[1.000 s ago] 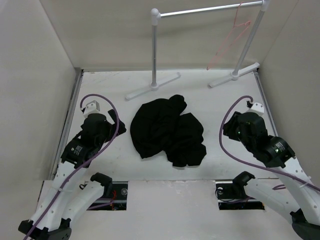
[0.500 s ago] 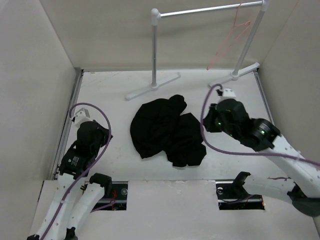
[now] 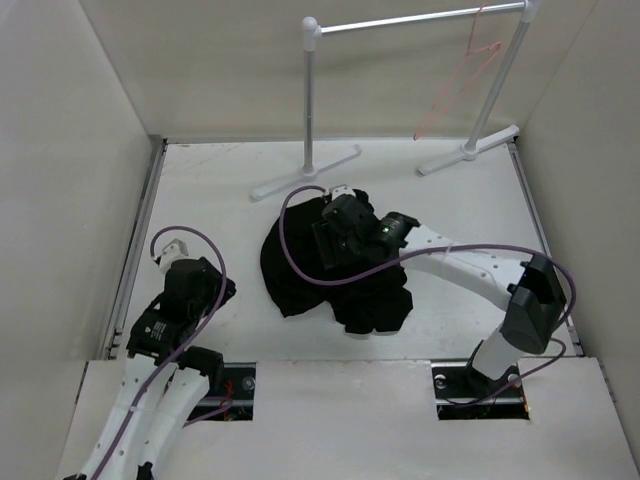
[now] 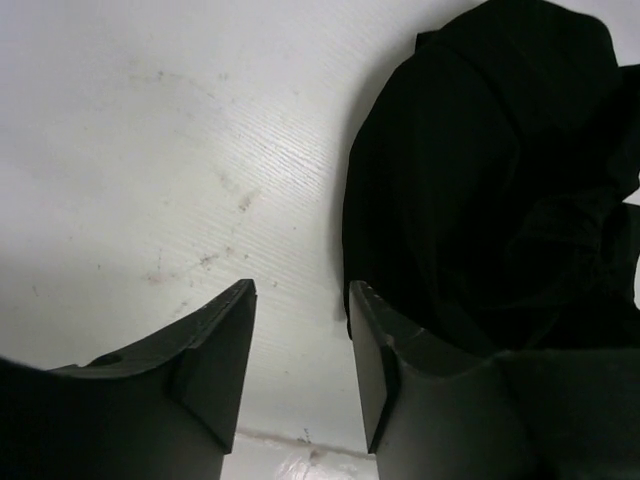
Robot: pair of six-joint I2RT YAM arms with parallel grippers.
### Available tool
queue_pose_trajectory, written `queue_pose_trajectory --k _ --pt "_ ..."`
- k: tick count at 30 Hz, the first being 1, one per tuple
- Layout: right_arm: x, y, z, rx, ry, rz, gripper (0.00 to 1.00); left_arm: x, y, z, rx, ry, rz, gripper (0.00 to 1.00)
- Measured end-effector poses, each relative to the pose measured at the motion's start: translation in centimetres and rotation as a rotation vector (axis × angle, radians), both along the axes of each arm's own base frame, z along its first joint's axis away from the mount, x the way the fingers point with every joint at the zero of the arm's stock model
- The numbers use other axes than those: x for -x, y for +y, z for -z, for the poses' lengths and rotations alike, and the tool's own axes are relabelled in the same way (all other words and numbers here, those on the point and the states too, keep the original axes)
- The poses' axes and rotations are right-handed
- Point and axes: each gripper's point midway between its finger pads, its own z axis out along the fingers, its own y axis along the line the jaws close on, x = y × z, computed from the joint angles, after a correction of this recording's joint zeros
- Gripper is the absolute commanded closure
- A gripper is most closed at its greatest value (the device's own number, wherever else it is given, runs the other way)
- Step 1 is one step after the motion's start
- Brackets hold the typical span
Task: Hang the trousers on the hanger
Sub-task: Flatten out the trousers at the center of the board.
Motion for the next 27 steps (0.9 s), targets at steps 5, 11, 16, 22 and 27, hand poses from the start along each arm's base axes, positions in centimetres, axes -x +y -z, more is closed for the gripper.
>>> queue_pose_trajectory --k 5,11,16,22,27 --pt "-0.5 1.3 3.3 0.033 0.042 -0.018 0.27 0.6 -0.3 1.6 0.042 0.055 -0.017 0.54" --pt "-1.6 1.5 6.9 0.100 0.058 -0.004 0.57 0.5 -0.1 1.6 0.098 0.059 -0.071 0.54" --pt "-2.4 1.1 8.0 0.144 0.036 0.026 0.96 0.7 -0.2 1.9 0.148 0.061 -0.095 0.53" --pt "-3.6 1.2 -1.8 -0.009 -0.129 0.080 0.97 1.1 -0.8 3.1 0.188 0.096 -0.093 0.39" --pt "-4.0 0.9 -20.1 -0.292 -0.389 0.120 0.97 0.2 -1.4 2.9 0.216 0.095 -0.078 0.34"
